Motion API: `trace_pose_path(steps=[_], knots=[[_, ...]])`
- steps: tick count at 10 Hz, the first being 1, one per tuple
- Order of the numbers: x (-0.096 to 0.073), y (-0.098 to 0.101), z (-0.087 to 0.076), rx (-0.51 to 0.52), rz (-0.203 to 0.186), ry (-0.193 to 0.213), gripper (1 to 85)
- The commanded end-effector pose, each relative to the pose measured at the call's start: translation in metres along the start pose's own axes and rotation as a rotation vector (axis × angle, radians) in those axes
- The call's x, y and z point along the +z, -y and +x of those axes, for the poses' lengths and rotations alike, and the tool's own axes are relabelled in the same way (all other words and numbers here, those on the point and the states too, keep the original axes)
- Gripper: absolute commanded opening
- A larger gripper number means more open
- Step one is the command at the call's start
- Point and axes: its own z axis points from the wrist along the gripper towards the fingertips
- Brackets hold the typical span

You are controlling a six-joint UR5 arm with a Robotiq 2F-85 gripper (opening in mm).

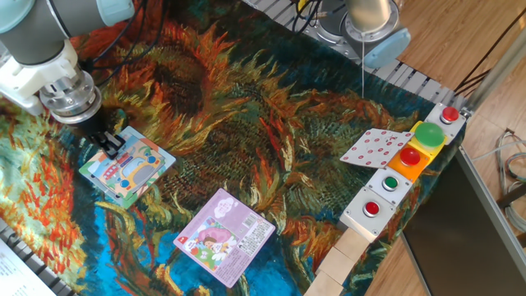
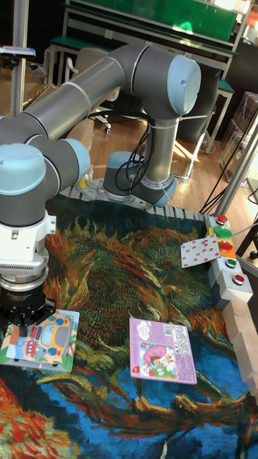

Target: Assemble one piece of a puzzle

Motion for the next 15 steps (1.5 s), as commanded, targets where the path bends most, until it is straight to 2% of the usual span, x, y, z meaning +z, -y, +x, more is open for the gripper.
trace_pose_path(steps=[1,5,15], knots=[[-0.001,-0.004,-0.001,0.014,-0.018,0.006,1.3],[0.0,-0.005,0.0,0.014,-0.021,0.007,1.3],[-0.01,0.001,-0.004,-0.019,0.006,0.021,1.3]])
